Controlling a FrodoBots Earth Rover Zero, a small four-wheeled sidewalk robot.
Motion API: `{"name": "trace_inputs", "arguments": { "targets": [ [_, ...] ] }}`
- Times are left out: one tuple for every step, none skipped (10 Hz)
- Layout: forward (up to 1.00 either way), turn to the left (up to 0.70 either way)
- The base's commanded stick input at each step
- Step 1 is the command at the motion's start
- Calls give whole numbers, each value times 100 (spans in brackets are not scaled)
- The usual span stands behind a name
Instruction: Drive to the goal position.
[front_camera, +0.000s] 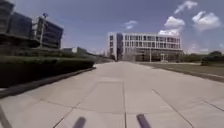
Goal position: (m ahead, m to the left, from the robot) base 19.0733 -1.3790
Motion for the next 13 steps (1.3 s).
{"name": "trace_inputs", "arguments": {
  "targets": [
    [70, 0],
    [70, 0],
    [70, 0],
    [70, 0],
    [70, 0],
    [70, 0],
    [70, 0],
    [70, -11],
    [70, -22],
    [70, -6],
    [70, 0],
    [70, 0],
    [70, 0]
  ]
}}
